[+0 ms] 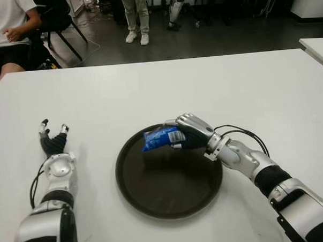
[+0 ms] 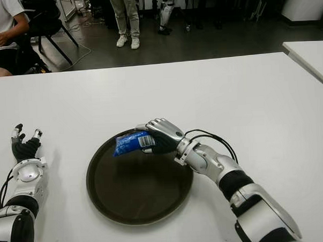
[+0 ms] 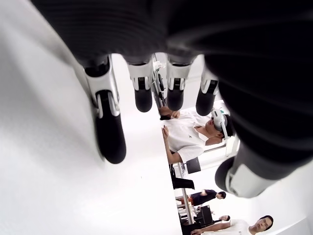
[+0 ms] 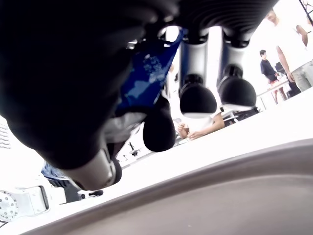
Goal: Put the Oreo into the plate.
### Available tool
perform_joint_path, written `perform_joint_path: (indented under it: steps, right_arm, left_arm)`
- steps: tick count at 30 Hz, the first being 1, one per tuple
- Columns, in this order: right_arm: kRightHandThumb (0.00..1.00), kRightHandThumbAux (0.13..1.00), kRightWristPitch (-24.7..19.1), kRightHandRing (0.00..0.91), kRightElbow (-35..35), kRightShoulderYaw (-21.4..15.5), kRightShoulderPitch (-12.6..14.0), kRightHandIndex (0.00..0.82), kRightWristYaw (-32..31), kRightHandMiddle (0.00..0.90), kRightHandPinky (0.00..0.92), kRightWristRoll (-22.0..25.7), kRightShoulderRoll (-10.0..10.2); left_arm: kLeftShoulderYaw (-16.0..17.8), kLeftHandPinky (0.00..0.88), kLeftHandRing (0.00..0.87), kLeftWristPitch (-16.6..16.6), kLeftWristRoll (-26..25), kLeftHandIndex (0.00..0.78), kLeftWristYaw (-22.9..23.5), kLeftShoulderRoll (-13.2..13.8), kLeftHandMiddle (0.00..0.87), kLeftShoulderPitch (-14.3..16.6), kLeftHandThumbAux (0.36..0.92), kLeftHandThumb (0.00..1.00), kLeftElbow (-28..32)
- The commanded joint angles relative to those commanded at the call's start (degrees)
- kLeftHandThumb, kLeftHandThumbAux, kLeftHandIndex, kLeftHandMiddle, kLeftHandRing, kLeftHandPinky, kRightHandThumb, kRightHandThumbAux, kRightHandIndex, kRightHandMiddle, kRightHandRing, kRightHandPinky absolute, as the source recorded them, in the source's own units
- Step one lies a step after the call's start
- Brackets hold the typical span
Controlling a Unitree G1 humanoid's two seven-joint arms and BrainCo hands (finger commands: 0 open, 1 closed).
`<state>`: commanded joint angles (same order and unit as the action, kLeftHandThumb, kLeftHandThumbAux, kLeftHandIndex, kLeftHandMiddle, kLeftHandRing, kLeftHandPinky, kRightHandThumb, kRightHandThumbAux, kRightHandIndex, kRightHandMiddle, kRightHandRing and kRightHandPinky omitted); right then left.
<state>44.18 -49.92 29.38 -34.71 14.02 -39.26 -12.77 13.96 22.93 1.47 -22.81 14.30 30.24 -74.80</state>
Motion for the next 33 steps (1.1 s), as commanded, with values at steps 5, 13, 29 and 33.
perform_joint_path:
  steps: [5,13,29,33]
  right_arm:
    - [0.711,0.728,0.66,0.817,-1.03,-0.29,-0.4,0.426,0.69,0.795,0.823,0.44,0.24]
    - [0.715,0.725,-0.26,0.434,-0.82,-1.12,0.28,0.404,-0.8,0.375,0.451,1.9,0.61]
    - [0.001,0.467,0.34,0.057,-2.74,-1.25,-0.34,0.001,-0.93,0.046,0.068,2.66,1.77]
    - [0.0,0.434,0.97,0.043,-3.56,-1.12,-0.62,0.0,-0.1,0.032,0.06,2.48,1.97]
  left_arm:
    - [-0.52,0.076,0.045,0.38,0.61,0.023,-0.53,0.13,0.031,-0.08,0.645,0.387,0.16]
    - [-1.01,0.068,0.041,0.64,0.91,0.026,-0.81,-0.03,0.03,-0.31,0.644,0.377,0.35]
    - [-0.29,0.063,0.032,0.51,0.25,0.017,-0.32,-0.16,0.02,-0.2,0.648,0.384,0.28]
    - [-0.24,0.055,0.029,0.15,0.28,0.02,-0.23,0.02,0.024,-0.15,0.651,0.386,0.15]
